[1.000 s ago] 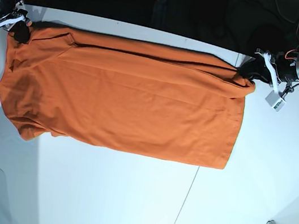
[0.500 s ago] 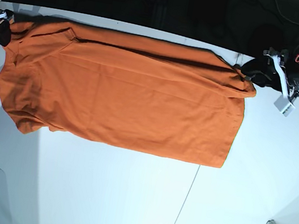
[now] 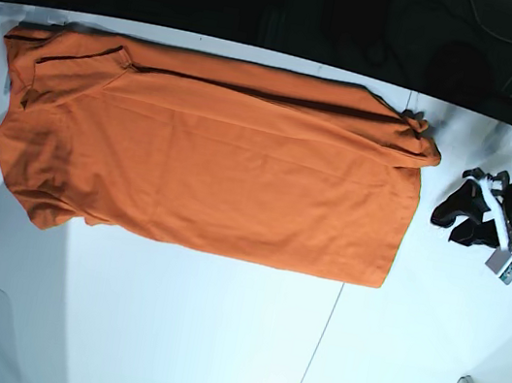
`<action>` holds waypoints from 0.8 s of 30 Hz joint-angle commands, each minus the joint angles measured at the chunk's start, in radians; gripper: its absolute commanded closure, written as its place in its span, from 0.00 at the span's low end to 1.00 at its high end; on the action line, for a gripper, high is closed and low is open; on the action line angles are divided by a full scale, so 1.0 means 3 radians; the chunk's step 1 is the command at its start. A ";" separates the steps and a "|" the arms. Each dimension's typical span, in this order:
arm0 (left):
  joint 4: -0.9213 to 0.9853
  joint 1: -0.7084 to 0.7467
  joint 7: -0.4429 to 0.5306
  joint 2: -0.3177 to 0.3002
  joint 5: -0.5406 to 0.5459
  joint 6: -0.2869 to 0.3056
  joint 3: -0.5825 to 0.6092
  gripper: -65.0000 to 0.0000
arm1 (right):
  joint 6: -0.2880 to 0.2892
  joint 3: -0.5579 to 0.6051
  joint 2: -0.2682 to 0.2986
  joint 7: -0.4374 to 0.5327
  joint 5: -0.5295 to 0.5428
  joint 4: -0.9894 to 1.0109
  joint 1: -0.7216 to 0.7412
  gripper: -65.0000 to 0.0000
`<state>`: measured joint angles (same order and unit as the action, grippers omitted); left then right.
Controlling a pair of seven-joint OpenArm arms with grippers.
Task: Layout the t-shirt on the table in an organized manner, then fold the t-shirt properly
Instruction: 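Release the fold and reposition both grippers at the shirt ends, then grasp the hem corners with both grippers and fold toward the collar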
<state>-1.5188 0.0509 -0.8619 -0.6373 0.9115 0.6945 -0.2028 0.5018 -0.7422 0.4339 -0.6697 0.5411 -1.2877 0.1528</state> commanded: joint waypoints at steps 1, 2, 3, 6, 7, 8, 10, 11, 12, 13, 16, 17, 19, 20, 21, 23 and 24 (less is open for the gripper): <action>0.0142 -0.0192 0.0111 -0.0064 0.0017 0.0012 0.0084 0.40 | -0.0004 0.0067 0.0079 0.0142 -0.0037 0.0107 0.0181 0.54; 0.0338 -0.0348 0.0168 -0.0064 -0.0018 0.0012 0.0197 0.37 | -0.0008 0.0146 0.0097 0.0196 -0.0118 0.0284 0.0289 0.54; 0.0539 -0.0505 0.0243 -0.0064 -0.0062 0.0012 0.0295 0.34 | -0.0017 0.0224 0.0109 0.0258 -0.0183 0.0458 0.0388 0.54; 0.1148 -0.0989 0.0371 -0.0047 -0.0127 0.0012 0.0479 0.32 | -0.0017 0.0415 0.0123 0.0399 -0.0429 0.0917 0.0683 0.54; 0.1352 -0.1144 0.0369 -0.0027 -0.0130 0.0012 0.0515 0.32 | -0.0018 0.0474 0.0122 0.0448 -0.0520 0.1054 0.0769 0.54; 0.1550 -0.1284 0.0369 0.0000 -0.0142 0.0012 0.0543 0.32 | -0.0018 0.0535 0.0122 0.0516 -0.0598 0.1193 0.0847 0.54; 0.1914 -0.1527 0.0389 0.0074 -0.0225 0.0012 0.0561 0.32 | -0.0032 0.0632 0.0122 0.0647 -0.0741 0.1479 0.0974 0.54; 0.2084 -0.1631 0.0409 0.0114 -0.0239 0.0012 0.0565 0.32 | -0.0058 0.0660 0.0121 0.0702 -0.0795 0.1614 0.1029 0.54; 0.2242 -0.1731 0.0421 0.0163 -0.0237 0.0012 0.0567 0.32 | -0.0089 0.0678 0.0121 0.0755 -0.0810 0.1731 0.1067 0.54; 0.2387 -0.1815 0.0430 0.0221 -0.0237 0.0012 0.0567 0.32 | -0.0090 0.0687 0.0118 0.0809 -0.0800 0.1823 0.1095 0.54; 0.2700 -0.1996 0.0459 0.0423 -0.0273 0.0012 0.0568 0.32 | -0.0022 0.0693 0.0080 0.0838 -0.0744 0.1920 0.1129 0.54; 0.2763 -0.2033 0.0502 0.0492 -0.0348 0.0012 0.0570 0.32 | 0.0039 0.0693 0.0062 0.0837 -0.0748 0.1920 0.1133 0.54; 0.2823 -0.2063 0.0601 0.0624 -0.0512 0.0012 0.0570 0.32 | 0.0117 0.0710 0.0037 0.0835 -0.0755 0.1920 0.1133 0.54; 0.2827 -0.2061 0.0619 0.0675 -0.0572 0.0012 0.0570 0.32 | 0.0122 0.0739 0.0028 0.0834 -0.0757 0.1920 0.1132 0.54; 0.2827 -0.2059 0.0618 0.0724 -0.0621 0.0012 0.0570 0.32 | 0.0122 0.0774 0.0022 0.0827 -0.0755 0.1920 0.1132 0.54; 0.2827 -0.2056 0.0619 0.0791 -0.0722 -0.0052 0.0573 0.32 | 0.0125 0.0876 0.0009 0.0813 -0.0750 0.1920 0.1133 0.54; 0.2827 -0.2054 0.0628 0.0806 -0.0764 -0.0132 0.0582 0.33 | 0.0127 0.0947 0.0003 0.0814 -0.0730 0.1920 0.1136 0.54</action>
<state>-0.6617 -0.5434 -0.6704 -0.3817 0.6983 0.6659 -0.0273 0.5289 -0.4576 0.4263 -0.4076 0.3241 -0.7013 0.4744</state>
